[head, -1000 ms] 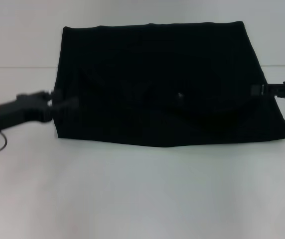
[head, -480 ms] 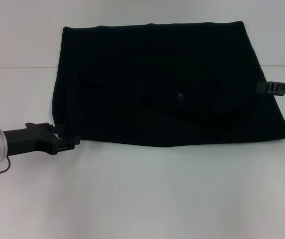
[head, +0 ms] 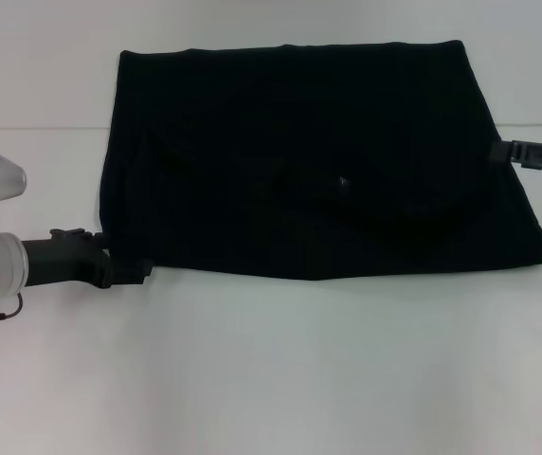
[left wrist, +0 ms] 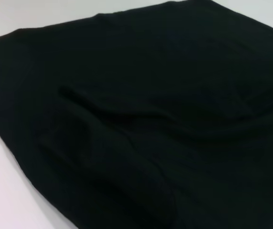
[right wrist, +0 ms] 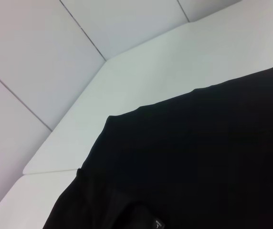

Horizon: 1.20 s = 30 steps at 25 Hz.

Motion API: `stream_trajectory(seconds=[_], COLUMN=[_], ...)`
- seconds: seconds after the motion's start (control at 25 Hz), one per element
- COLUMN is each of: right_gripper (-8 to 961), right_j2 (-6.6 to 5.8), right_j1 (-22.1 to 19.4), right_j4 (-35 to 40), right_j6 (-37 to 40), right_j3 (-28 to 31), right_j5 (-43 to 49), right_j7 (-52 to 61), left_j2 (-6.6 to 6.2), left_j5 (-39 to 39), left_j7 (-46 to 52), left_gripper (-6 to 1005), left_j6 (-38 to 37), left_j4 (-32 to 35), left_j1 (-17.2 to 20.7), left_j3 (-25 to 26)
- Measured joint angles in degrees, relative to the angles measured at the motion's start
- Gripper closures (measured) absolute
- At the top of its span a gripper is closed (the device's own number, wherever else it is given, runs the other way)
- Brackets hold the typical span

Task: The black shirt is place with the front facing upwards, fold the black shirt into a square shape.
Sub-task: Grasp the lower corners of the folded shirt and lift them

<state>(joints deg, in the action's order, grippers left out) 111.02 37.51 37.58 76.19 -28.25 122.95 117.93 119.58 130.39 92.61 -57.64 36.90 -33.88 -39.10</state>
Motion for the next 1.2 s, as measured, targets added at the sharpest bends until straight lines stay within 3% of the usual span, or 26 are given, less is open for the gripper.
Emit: stream_trajectory(seconds=[0.52, 1.2], right_gripper=[53, 61], right_j2=[0.14, -0.29], right_j1=[0.48, -0.16], right_j4=[0.22, 0.22], right_j6=[-0.39, -0.03], right_j3=[1.60, 1.70], right_j5=[-0.15, -1.69], right_j7=[0.07, -0.03], left_j2=[-0.50, -1.47], left_j5=[0.30, 0.30], left_j7=[0.13, 1.41], left_gripper=[124, 446], left_j6=[-0.63, 0.37], left_j4=[-0.04, 0.08], left_j1=[-0.68, -1.05], left_j3=[-4.34, -4.38])
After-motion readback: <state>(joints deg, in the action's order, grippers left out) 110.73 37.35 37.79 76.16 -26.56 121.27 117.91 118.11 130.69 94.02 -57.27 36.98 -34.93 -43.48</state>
